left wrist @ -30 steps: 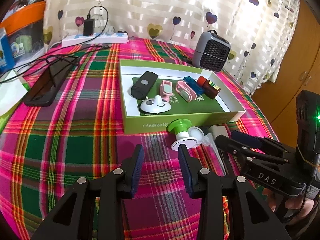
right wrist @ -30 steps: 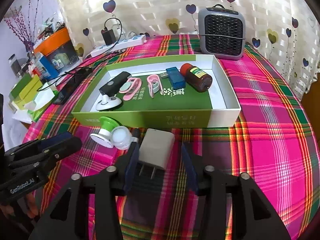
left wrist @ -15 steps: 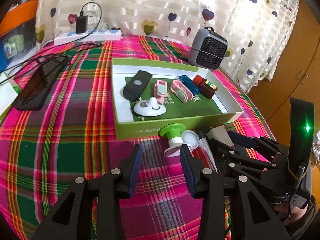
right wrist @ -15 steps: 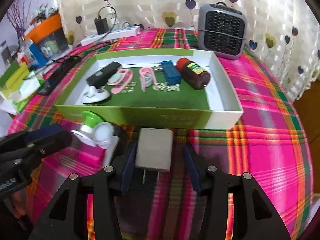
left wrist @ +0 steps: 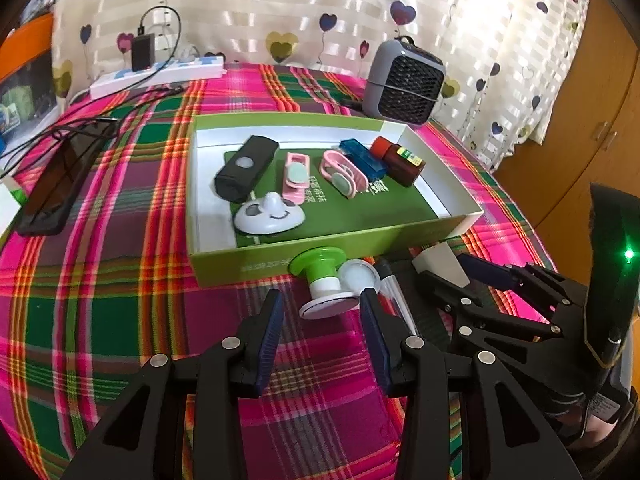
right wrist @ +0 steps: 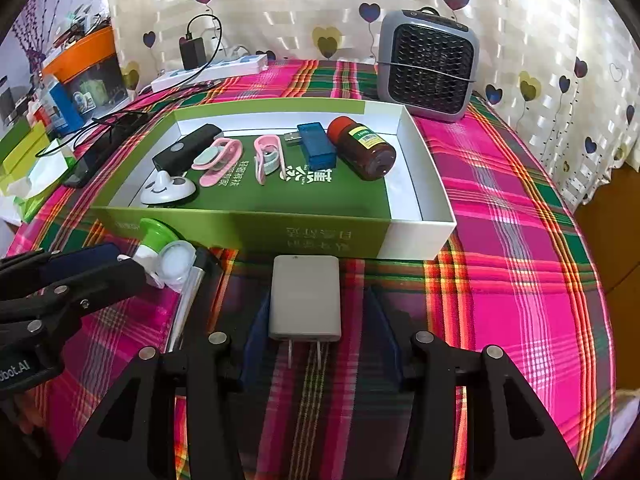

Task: Organize rigid objects

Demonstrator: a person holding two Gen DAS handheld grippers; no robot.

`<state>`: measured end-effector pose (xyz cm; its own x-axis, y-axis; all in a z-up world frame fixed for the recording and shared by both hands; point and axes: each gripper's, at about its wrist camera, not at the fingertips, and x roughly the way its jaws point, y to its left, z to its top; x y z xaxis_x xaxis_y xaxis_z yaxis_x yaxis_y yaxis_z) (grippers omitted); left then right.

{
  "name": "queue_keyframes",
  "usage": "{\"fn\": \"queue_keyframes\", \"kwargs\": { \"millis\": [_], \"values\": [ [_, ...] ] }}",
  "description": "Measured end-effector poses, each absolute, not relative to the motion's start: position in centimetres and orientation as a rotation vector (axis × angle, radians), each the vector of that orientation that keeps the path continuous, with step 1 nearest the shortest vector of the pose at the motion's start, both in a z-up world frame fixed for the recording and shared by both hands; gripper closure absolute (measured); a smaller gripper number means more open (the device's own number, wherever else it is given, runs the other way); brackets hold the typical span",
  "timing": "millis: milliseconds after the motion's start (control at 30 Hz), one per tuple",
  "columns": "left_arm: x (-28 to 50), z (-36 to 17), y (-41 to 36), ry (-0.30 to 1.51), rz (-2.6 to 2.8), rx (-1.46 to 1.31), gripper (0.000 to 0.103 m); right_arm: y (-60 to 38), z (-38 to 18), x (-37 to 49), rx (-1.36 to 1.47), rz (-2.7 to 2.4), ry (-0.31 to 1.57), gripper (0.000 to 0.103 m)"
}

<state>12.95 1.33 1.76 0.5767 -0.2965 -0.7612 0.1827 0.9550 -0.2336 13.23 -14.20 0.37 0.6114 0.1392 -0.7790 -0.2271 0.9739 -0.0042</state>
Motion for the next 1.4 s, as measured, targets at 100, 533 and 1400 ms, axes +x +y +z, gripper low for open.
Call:
{"fn": "queue_keyframes", "kwargs": {
  "millis": [100,533,1400],
  "values": [
    [13.2,1.7,0.7,0.917,-0.271,-0.105,0.064,-14.3,0.4,13.2,-0.107,0.213,0.888,0.056],
    [14.1,1.1,0.3,0.935,-0.236,-0.093,0.064,-14.6,0.4,13.0,-0.110,0.230,0.886,0.061],
    [13.9,0.9,1.7,0.927,-0.185,-0.127,0.071,-14.6,0.5,13.0,-0.104,0.232,0.886,0.061]
  ]
}}
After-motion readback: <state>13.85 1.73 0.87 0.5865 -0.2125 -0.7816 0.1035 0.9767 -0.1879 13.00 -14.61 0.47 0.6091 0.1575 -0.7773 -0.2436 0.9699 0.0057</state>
